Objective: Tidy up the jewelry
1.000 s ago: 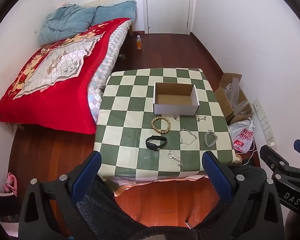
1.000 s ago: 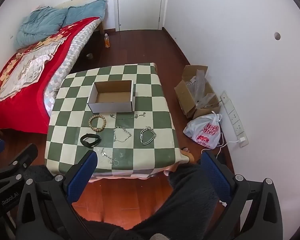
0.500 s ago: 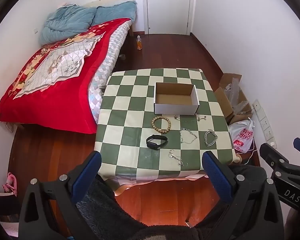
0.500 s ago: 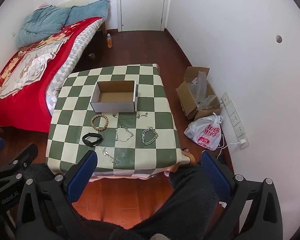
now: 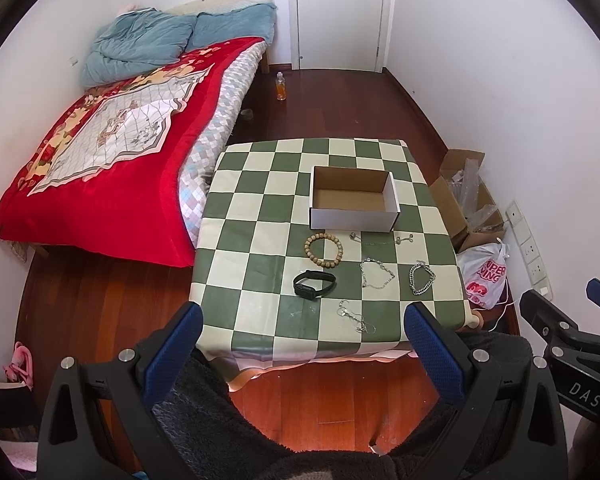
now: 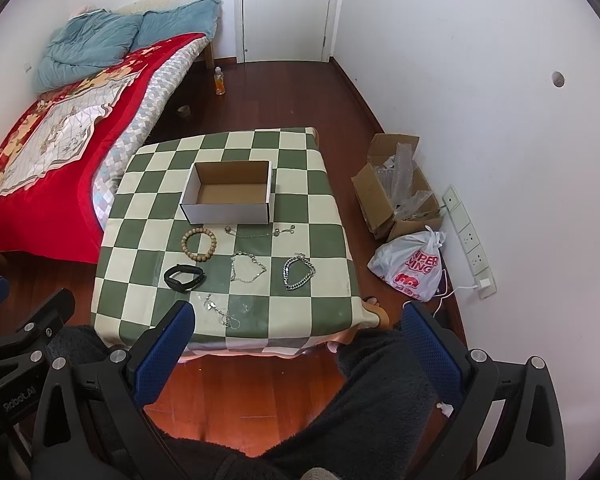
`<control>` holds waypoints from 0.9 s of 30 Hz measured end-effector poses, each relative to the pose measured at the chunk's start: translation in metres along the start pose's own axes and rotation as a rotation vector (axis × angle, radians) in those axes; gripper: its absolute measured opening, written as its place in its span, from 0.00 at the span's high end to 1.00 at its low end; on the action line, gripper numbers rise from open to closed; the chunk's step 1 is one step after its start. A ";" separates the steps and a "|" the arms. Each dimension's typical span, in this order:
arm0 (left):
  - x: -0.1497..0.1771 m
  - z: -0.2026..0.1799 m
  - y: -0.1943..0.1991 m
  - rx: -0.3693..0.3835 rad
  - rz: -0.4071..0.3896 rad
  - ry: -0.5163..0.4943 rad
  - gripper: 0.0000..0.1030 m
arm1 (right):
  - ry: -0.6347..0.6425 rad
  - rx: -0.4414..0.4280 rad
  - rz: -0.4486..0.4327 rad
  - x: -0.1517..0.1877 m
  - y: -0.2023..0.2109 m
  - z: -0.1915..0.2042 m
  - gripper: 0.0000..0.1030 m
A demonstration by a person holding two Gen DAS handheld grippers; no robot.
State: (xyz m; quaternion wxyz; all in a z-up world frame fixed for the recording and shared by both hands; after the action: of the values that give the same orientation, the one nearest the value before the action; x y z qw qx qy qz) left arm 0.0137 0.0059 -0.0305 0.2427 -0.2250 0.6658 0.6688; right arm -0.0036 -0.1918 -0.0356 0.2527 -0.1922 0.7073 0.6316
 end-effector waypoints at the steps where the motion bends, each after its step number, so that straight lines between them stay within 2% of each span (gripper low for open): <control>1: 0.000 0.000 0.000 -0.001 0.000 0.001 0.00 | 0.000 -0.001 0.000 0.000 0.001 -0.001 0.00; 27: -0.006 0.000 0.005 -0.003 -0.018 0.004 0.00 | -0.009 -0.012 -0.015 -0.002 0.007 -0.004 0.00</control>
State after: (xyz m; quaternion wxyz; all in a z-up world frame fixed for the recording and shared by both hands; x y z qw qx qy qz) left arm 0.0149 0.0056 -0.0232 0.2469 -0.2324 0.6631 0.6673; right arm -0.0063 -0.1948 -0.0283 0.2597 -0.1961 0.7009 0.6347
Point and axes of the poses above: each gripper's, at about its wrist camera, not at the fingertips, and y roughly against the way its jaws point, z to its left, x to its underside, the point moved 4 cm from there along -y, roughly the way its jaws point, and after that the axes turned 6 degrees about -z, right-handed, at the moved point
